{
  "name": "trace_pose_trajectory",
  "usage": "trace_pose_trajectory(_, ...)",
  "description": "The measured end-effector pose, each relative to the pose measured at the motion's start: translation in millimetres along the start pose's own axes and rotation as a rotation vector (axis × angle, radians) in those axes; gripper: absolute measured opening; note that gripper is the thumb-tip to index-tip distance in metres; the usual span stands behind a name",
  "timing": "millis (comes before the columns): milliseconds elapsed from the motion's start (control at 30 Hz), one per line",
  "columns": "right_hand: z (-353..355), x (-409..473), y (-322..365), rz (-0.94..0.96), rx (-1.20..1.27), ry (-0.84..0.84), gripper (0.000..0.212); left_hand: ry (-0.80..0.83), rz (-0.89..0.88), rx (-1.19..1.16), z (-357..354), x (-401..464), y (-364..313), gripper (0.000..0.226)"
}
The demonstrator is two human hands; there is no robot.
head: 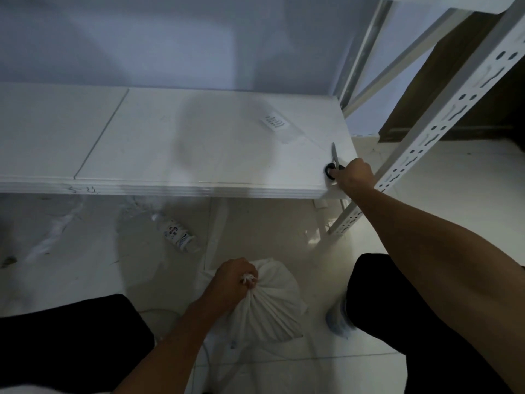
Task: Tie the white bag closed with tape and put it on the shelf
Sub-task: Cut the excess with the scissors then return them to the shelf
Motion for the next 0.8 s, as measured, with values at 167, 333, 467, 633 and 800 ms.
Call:
trace_pose_trajectory(167,3,-10,0,0.039,0.050,-0.032,0.056,-0.021,-0.038,-0.008,3,1,-3,0.020)
trace_pose_trajectory(333,22,-28,0,0.086,0.141,-0.039,0.043,-0.022,-0.049,0.002,4,3,-3,0.019)
trace_pose_trajectory(467,31,-64,2,0.075,0.471,0.052,0.033,-0.032,-0.056,-0.011,3,2,-8,0.019)
trace_pose_trajectory(633,4,-171,0,0.266,0.479,0.398,0.013,-0.056,0.008,-0.052,3,-6,-8,0.015)
trace_pose_trajectory(800,-64,-274,-36,0.131,0.465,0.765,0.008,-0.100,0.097,-0.097,6,-7,-2,0.011)
Point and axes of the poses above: each hand's wrist, its own x-axis towards the middle knuckle, its own z-axis out of the back of the hand, y = z × x, the point moved 2 cm from there along x, towards the middle knuckle, and after that the axes turned 15 degrees about -x, right-handed, at the moved point
